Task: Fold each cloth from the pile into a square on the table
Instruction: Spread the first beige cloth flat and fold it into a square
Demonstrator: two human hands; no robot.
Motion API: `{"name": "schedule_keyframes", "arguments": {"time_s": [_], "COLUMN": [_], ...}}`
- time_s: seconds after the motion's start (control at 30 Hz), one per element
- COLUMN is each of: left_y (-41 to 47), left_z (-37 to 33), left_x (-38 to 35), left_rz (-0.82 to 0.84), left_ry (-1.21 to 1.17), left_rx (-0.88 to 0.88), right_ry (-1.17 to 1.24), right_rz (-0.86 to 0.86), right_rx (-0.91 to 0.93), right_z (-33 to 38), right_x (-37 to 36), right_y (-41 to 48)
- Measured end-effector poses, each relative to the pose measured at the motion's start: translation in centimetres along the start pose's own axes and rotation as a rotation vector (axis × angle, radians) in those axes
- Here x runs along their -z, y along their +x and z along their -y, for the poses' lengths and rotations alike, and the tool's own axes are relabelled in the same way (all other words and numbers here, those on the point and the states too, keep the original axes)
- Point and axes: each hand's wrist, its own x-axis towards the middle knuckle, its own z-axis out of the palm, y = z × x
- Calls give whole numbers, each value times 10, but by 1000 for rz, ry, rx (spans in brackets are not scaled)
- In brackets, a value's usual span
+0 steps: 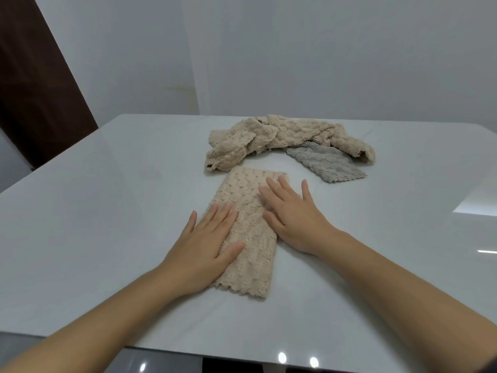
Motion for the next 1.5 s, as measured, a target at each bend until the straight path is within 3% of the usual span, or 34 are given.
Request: {"name": "schedule_keyframes", "arguments": {"time_s": [0.13, 0.23, 0.37, 0.63, 0.8, 0.93, 1.03, 1.17, 1.27, 1.37, 1.5], "left_y": [-12, -23, -28, -21, -32, -46, -46, -33, -15, -6, -17], "left_z": [4, 13, 10, -9, 9, 31, 43, 48, 40, 34, 32], "left_x": [11, 22, 19, 18, 19, 21, 23, 24, 22, 16, 14], "left_rz": [-198, -224, -185, -321, -254, -287, -377, -297, -246, -143, -24], "left_ry": [-262, -140, -45, -97, -59, -119, -32, 50, 34, 39, -105], "left_rx": [-133, -345, -431, -323, -441, -369, -289, -247, -317, -423, -361], "right_ry": [56, 83, 129, 198, 248, 446, 589, 748, 746, 560, 346], "right_rz": [-29, -68, -113, -293, -148, -96, -95, -123, -107, -39, 10], "right_rx": [90, 137, 226, 401, 324, 270, 219, 151, 183, 241, 266], "right_z": [1, -6, -9, 18, 11, 6, 4, 4, 4, -2, -12], "right_x": [7, 7, 2, -9, -21, -21, -21, -18, -15, -13, -5], "right_y": [-23, -41, -54, -49, -50, -51, -51, -51, -52, -54, -63]}}
